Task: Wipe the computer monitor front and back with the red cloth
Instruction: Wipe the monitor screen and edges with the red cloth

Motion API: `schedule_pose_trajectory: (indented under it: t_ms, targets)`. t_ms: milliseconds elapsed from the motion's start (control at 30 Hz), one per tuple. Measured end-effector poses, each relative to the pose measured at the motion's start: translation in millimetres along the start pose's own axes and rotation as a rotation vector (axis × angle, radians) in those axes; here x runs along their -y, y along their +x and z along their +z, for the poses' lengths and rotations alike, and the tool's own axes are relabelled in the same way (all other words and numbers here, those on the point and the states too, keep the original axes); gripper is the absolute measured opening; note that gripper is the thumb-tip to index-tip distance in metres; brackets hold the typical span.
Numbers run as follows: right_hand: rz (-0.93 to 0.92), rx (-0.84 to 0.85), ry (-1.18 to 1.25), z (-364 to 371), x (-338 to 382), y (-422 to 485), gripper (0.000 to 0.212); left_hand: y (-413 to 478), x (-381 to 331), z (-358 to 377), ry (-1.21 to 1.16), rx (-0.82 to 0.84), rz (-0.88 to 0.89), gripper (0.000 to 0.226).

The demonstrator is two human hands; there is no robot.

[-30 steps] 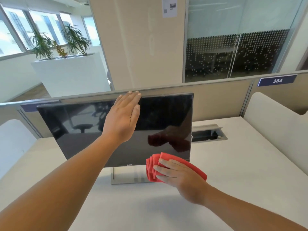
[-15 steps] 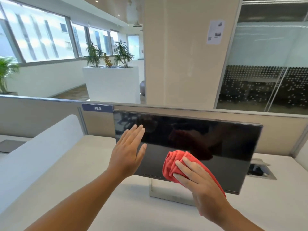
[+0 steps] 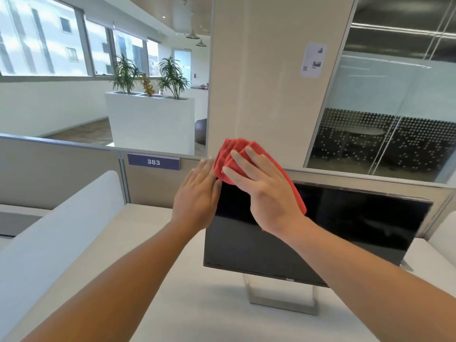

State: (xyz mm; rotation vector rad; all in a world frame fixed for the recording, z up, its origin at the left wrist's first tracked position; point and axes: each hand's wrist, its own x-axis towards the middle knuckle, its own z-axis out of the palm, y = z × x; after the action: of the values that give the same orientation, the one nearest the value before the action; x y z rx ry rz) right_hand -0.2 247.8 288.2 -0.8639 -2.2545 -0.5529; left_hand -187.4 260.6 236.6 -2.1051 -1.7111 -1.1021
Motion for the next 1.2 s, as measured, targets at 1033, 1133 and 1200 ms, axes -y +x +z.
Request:
schedule_pose_trajectory:
  t_ms: [1033,1133,1200]
  targets:
    - [0.213,0.086,-0.211,41,-37,-20,0.051,4,6,4,-0.001,0.016,0.004,0.048]
    - [0.237,0.076,-0.221,33,-46,-30,0.050,5,4,7,-0.003,0.016,-0.003,0.045]
    - [0.250,0.067,-0.224,28,-52,-35,0.050,6,1,6,0.009,0.014,-0.003,0.045]
